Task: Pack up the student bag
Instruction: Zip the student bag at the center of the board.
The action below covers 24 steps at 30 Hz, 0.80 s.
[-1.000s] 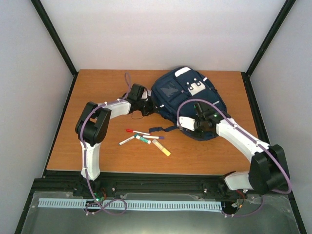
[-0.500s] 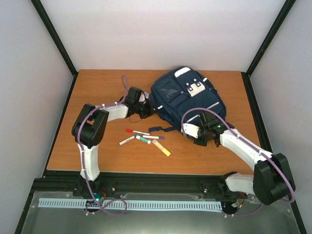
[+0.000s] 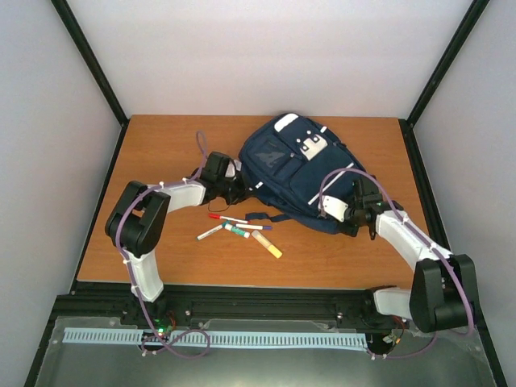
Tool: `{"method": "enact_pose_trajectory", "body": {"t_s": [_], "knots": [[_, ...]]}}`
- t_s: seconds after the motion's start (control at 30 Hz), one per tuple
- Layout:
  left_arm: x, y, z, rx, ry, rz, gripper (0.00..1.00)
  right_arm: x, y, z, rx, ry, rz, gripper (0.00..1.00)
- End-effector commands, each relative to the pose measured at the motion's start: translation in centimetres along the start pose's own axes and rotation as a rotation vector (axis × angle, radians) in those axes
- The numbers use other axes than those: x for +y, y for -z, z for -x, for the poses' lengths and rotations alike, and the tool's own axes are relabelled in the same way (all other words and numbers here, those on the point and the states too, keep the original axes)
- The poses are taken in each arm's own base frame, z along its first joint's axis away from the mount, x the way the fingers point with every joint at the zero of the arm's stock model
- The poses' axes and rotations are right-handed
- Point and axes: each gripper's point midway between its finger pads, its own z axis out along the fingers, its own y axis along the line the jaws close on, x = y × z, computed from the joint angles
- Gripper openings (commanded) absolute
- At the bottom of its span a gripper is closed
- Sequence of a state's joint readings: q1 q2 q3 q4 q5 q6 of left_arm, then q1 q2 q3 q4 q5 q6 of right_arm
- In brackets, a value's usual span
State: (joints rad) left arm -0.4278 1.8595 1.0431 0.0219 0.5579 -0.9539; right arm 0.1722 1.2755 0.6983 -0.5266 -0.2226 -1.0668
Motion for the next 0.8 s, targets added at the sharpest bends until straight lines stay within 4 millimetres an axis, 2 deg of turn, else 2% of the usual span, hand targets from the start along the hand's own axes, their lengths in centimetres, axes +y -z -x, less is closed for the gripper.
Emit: {"method": "enact_pose_trajectory", "body": {"t_s": [0.0, 0.1, 0.23, 0.37, 0.47, 0.57, 0.67, 0.77], "knots": [[-1.5, 0.9, -1.1, 0.009, -0.077, 0.02, 0.12, -1.5, 2.4, 0.3, -0.036, 0.035, -0.069, 0.03], [-1.5, 1.6, -1.2, -0.003, -0.108, 0.056, 0.27, 0.2, 3.7, 0.5, -0.068, 0.065, -0.065, 0.03], [-1.4, 2.6, -0.8, -0.027, -0.16, 0.107, 0.37, 3.2, 5.0, -0.2, -0.087, 0.095, -0.046, 0.08], [-2.0, 3.1, -0.3, -0.041, -0.204, 0.12, 0.44, 6.4, 4.4, -2.9, -0.007, 0.105, 0.011, 0.28], [-2.9, 3.4, 0.1, -0.044, -0.252, 0.115, 0.48, 7.6, 4.7, -3.9, 0.025, 0.076, 0.024, 0.35], [-3.2, 4.0, 0.5, -0.065, -0.283, 0.135, 0.5, 7.2, 6.1, -2.8, -0.012, 0.006, 0.013, 0.41], [-3.6, 4.3, 0.4, -0.07, -0.296, 0.125, 0.51, 5.4, 7.3, -1.0, -0.059, -0.131, -0.002, 0.43], [-4.3, 4.3, -0.4, -0.054, -0.325, 0.114, 0.53, 3.4, 7.7, 0.6, -0.086, -0.317, 0.037, 0.44]]}}
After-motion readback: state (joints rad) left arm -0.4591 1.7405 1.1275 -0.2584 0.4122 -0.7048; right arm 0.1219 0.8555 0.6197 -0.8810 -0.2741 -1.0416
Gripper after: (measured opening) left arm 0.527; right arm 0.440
